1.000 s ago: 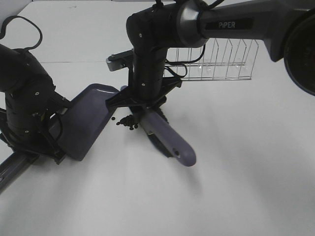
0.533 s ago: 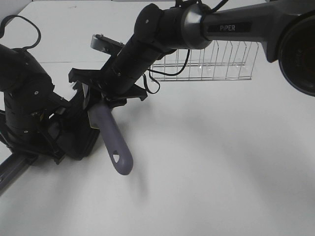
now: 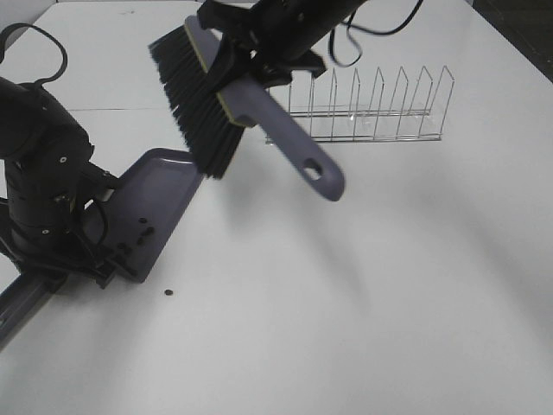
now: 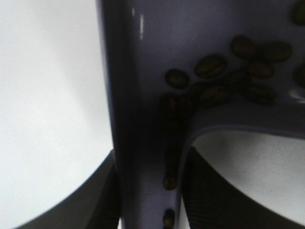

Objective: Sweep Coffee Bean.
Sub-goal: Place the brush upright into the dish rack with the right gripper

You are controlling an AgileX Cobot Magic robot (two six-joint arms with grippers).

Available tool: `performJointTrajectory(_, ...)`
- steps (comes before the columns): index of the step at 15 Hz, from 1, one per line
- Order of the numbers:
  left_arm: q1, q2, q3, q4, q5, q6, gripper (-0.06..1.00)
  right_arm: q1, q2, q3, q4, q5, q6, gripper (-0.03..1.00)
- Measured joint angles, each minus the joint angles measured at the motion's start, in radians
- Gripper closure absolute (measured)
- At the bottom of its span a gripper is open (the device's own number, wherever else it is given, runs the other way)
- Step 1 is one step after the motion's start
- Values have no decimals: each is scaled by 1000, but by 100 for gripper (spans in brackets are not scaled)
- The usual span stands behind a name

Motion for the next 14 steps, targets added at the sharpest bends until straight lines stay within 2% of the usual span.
performJointTrajectory(1, 0, 0, -1, -16, 5, 0, 61, -11, -45, 0, -134, 36, 32, 60)
performJointTrajectory(2, 0, 0, -1, -20, 6, 0, 61, -14, -67, 0, -205, 60, 53, 60)
performJointTrajectory(5, 7, -3, -1, -53, 8, 0, 61, -17, -148, 0, -607, 229, 209, 60)
performJointTrajectory(7, 65, -9, -1, -152, -10, 23, 61, -29, -159, 0, -801, 290, 296, 60)
performJointTrajectory(8, 87, -11, -2, -193, -16, 43, 61, -37, -159, 1, -825, 290, 309, 60)
performJointTrajectory(9, 130, -15, -5, -269, -24, 97, 61, -52, -159, 12, -849, 289, 315, 60)
performJointTrajectory(10, 197, -16, -6, -398, -31, 192, 61, -70, -159, 70, -875, 288, 315, 60)
performJointTrajectory(12, 214, -16, -6, -430, -33, 231, 61, -72, -159, 144, -880, 284, 343, 60)
performJointTrajectory(14, 219, -16, -6, -439, -35, 244, 61, -74, -150, 216, -894, 245, 443, 60)
